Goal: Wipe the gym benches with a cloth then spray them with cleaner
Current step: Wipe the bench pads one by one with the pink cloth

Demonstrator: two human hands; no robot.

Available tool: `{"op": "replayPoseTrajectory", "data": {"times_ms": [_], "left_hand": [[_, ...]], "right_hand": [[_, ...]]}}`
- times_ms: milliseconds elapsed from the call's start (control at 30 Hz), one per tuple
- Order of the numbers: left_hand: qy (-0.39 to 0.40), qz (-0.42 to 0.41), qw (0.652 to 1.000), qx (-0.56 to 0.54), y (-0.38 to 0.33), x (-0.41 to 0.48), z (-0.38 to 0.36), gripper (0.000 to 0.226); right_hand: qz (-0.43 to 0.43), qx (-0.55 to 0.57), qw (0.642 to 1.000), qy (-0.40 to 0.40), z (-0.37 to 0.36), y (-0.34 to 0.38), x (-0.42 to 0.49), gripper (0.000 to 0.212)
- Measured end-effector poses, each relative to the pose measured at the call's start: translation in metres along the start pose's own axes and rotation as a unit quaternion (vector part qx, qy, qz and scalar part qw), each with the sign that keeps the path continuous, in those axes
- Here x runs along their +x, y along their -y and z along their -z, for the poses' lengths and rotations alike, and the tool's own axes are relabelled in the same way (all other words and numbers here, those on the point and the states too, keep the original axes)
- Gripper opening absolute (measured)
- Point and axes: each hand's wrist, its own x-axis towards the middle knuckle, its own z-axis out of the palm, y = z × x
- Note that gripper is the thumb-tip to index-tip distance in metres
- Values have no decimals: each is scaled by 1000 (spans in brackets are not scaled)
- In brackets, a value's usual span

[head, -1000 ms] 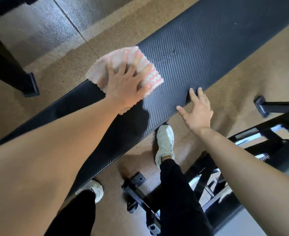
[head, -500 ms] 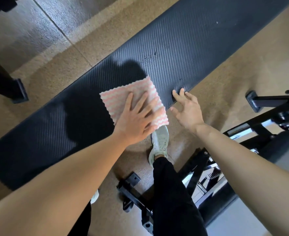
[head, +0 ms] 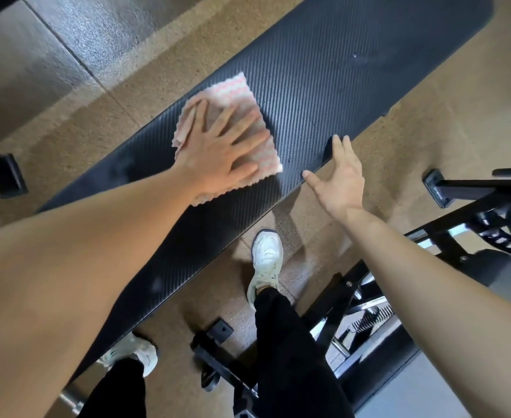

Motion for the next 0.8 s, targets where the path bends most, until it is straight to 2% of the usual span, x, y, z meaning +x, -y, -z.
{"op": "replayPoseTrajectory", "data": {"times_ms": [233,333,467,600,700,800], "left_hand": [[-19,129,991,-30,0,35,8,65],[-24,135,990,-32,-14,36,7,64],[-5,40,999,-8,-45,29,-1,65],[15,-56,998,9,-85,23,-13,65],[16,-130,991,33,-87,32,-10,69],[9,-176,983,57,-74,46,-4,70]], "right_hand": [[11,-45,998,33,-2,-7,21,92],[24,-59,997,42,3,-13,24,92],[31,38,997,63,17,-30,29,74],[33,166,986,2,36,-42,38,49],[16,152,987,-42,42,-51,52,58],[-4,110,994,-8,43,-60,69,81]]}}
